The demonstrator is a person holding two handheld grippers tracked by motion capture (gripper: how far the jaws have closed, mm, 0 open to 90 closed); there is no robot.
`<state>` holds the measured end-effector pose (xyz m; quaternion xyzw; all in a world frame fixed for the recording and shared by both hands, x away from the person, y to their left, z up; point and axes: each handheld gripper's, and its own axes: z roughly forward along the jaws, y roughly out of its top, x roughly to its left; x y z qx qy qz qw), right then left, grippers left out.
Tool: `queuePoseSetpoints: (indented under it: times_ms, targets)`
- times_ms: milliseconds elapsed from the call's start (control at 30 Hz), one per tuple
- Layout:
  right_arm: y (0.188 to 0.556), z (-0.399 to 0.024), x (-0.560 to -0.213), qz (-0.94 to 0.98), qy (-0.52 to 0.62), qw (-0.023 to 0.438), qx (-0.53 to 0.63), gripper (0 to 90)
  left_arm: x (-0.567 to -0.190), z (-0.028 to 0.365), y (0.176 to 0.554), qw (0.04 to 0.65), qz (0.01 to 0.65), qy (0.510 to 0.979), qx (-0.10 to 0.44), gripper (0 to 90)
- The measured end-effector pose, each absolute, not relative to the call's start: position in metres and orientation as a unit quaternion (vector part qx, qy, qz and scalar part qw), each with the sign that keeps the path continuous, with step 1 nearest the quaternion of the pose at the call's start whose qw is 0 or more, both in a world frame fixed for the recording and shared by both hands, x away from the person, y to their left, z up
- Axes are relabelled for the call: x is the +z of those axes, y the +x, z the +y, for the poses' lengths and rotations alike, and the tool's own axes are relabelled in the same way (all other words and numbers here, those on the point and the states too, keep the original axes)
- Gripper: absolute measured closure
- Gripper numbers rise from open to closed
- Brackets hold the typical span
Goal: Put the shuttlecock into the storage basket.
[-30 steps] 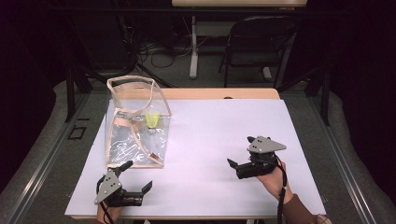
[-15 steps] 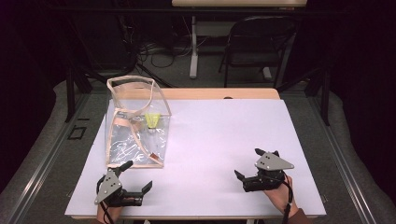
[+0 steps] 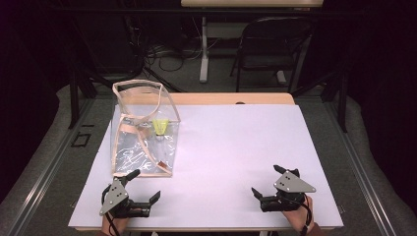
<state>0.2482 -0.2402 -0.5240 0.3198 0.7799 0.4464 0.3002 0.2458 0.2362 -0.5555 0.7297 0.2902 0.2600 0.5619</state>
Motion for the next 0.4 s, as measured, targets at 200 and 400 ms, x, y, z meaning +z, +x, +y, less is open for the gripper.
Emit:
queuePoseSetpoints:
  times_ms: [200,400]
  targets:
    - [0.2411,-0.2428,-0.5310,0.782,0.317,0.302,0.444,0.0,-0.5553,0.2354,0.2457,0.561,0.289,0.731,0.260,0.2]
    - [0.2418,-0.2445,-0.5326,0.781,0.316,0.299,0.448,0.0,-0.5557,0.2346,0.2472,0.560,0.290,0.733,0.257,0.2]
